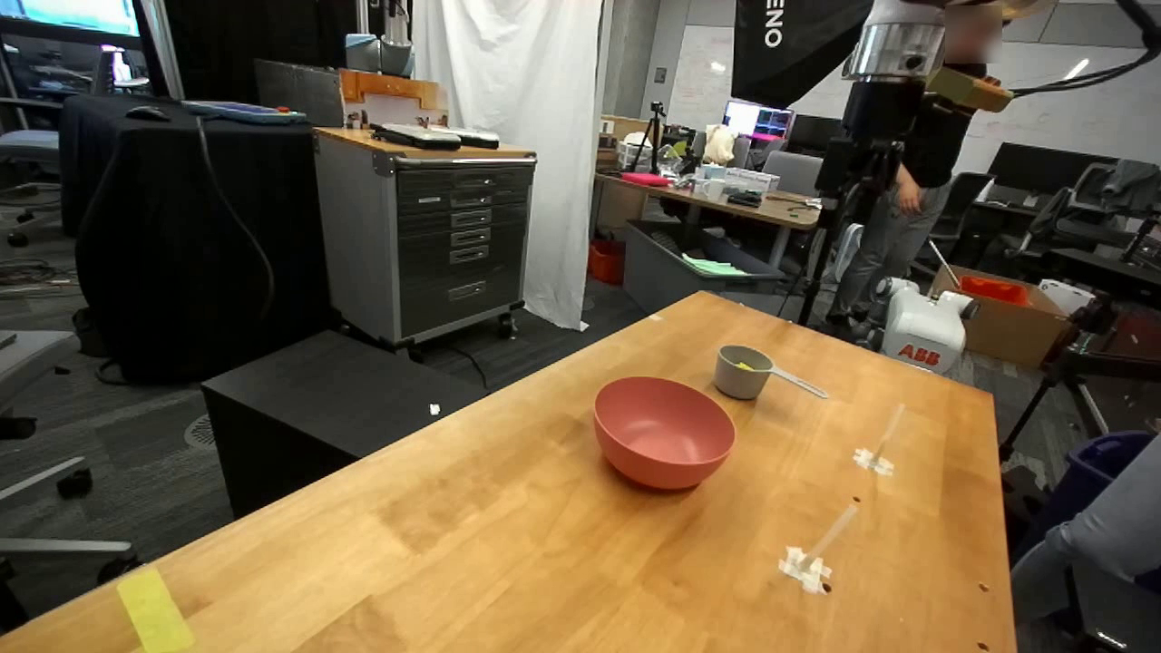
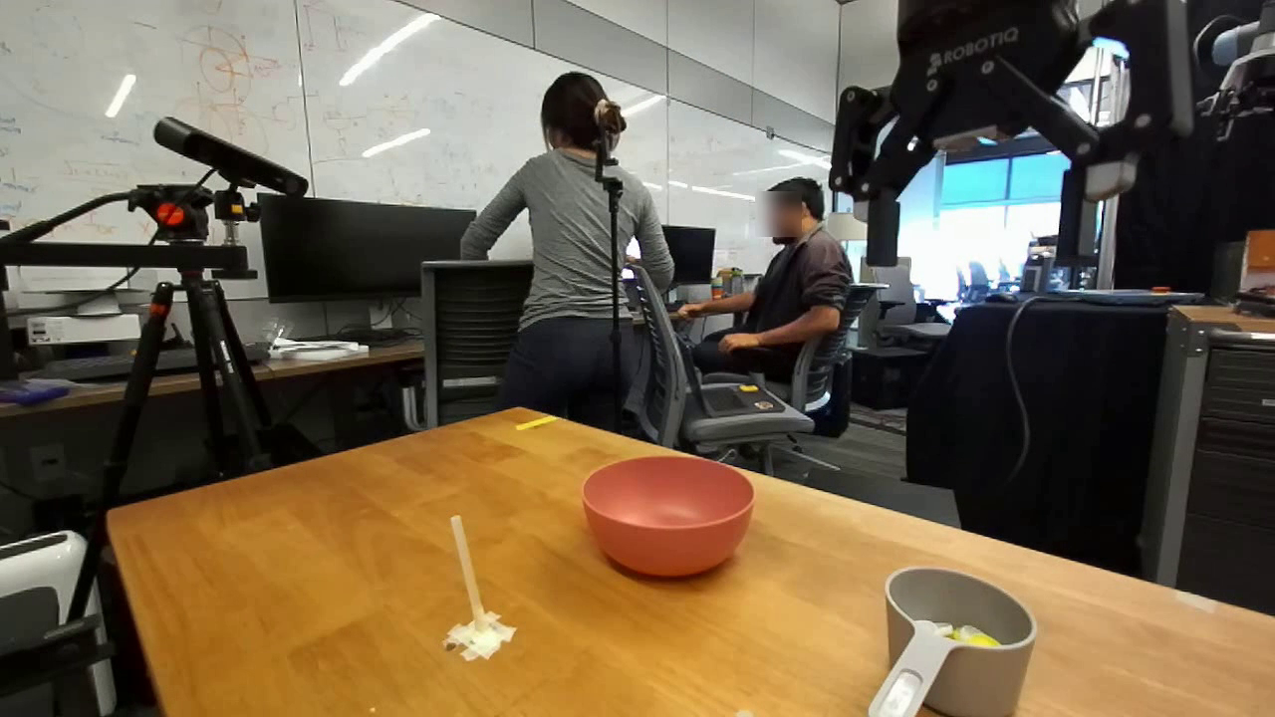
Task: Pour the contents of the grey pot in the peach bowl
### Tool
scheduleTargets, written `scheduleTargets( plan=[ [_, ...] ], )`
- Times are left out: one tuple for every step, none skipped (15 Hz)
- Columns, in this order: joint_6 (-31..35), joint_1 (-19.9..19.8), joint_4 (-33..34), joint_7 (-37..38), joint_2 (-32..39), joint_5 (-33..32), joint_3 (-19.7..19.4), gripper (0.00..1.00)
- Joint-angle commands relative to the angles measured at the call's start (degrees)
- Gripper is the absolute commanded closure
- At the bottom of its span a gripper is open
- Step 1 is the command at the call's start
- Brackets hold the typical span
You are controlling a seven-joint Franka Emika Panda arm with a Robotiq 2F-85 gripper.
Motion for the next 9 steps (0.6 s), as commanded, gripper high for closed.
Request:
scheduleTargets(
  plan=[
    [3.7,-1.1,-0.7,-0.5,1.8,-1.0,0.9,0.0],
    [4.5,-1.0,-1.2,-0.5,2.4,-1.4,0.9,0.0],
    [5.2,-1.0,-1.9,-0.6,2.6,-1.9,0.9,0.0],
    [6.1,-1.0,-2.4,-0.7,3.1,-2.6,0.9,0.0],
    [7.0,-1.0,-3.0,-0.8,3.4,-3.0,0.9,0.0],
    [7.7,-1.1,-3.4,-0.9,4.0,-3.4,1.0,0.0],
    [8.9,-1.1,-3.8,-1.0,4.7,-3.9,1.0,0.0],
    [9.5,-1.2,-4.1,-1.1,5.3,-4.3,1.0,0.0],
    [10.4,-1.1,-4.5,-1.1,5.8,-5.0,1.0,0.0]
  ],
)
